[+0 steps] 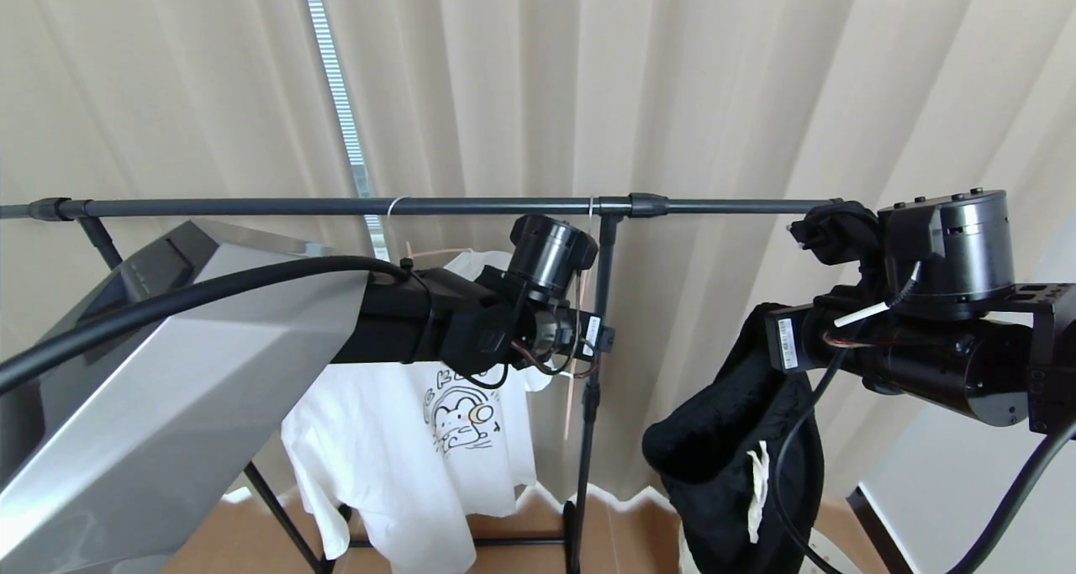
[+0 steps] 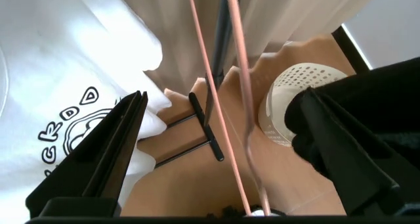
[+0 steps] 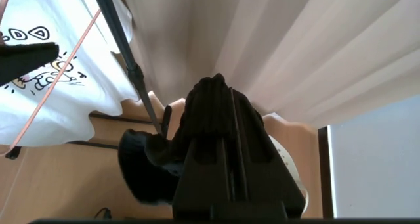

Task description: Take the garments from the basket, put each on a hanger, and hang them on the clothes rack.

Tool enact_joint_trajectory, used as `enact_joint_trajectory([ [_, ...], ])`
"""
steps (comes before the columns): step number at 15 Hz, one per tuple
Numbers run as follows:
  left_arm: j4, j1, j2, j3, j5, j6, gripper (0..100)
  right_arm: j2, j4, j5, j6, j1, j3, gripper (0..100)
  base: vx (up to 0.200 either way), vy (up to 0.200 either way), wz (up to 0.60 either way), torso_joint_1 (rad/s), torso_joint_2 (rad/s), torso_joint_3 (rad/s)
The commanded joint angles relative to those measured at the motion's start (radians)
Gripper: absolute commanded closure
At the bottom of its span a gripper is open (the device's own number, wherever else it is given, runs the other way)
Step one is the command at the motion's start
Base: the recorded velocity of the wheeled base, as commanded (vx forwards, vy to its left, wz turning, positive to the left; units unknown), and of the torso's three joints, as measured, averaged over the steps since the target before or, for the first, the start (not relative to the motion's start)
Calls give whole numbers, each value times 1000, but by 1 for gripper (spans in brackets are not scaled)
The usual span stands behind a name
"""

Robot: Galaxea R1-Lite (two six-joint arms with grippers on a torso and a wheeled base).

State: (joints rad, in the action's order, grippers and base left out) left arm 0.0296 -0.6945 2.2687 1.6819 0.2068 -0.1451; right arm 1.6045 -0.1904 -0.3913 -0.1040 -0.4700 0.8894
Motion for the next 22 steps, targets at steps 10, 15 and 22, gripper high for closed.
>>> enact_joint_trajectory([
  [10, 0, 13, 61, 38, 2, 1, 100, 6, -1, 0, 0, -6, 0, 100, 0, 0, 0, 0, 0, 0],
  [15, -2, 21, 58, 39, 37, -1, 100, 25, -1, -11, -2, -6, 0, 100, 0, 0, 0, 0, 0, 0],
  [22, 1, 43, -15, 33, 85, -7, 100, 17, 0, -14, -2, -15, -1, 100, 0, 0, 0, 0, 0, 0],
])
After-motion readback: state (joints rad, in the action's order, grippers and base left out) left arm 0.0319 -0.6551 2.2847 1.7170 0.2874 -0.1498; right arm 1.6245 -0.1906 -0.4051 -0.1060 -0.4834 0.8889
